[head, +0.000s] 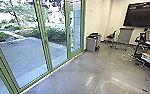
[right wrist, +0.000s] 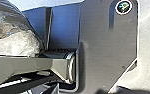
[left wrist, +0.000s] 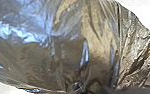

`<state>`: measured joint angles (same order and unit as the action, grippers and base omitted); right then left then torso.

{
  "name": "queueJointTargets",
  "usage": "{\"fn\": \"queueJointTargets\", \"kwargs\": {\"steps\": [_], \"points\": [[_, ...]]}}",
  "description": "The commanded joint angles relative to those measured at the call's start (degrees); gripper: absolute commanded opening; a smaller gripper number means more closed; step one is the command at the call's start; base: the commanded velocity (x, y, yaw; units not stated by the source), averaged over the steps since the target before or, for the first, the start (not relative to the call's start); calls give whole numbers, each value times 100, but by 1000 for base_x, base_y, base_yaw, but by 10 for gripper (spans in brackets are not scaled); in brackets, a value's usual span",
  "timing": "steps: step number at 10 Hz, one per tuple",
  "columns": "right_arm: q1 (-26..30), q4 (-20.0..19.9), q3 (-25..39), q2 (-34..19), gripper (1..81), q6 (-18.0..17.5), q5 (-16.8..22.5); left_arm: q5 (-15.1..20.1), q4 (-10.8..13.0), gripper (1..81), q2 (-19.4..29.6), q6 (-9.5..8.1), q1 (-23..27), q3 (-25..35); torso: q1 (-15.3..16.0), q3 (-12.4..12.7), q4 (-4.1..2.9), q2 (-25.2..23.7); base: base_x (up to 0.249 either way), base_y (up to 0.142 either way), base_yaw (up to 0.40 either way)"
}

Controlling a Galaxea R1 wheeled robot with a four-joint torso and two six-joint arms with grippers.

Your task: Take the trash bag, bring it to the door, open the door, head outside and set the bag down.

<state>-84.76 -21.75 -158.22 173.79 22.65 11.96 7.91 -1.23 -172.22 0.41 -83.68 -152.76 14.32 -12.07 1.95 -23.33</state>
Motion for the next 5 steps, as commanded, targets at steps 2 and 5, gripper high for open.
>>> {"fn": "queueJointTargets", "kwargs": {"steps": [2,5], "points": [[271,4,-6,0,811,11,439,387,44,10,-6,55,251,27,0,0,0,0,121,0,0],[262,-4,-15,-8,811,11,439,387,53,10,-6,55,251,27,2,0,0,0,121,0,0]]}}
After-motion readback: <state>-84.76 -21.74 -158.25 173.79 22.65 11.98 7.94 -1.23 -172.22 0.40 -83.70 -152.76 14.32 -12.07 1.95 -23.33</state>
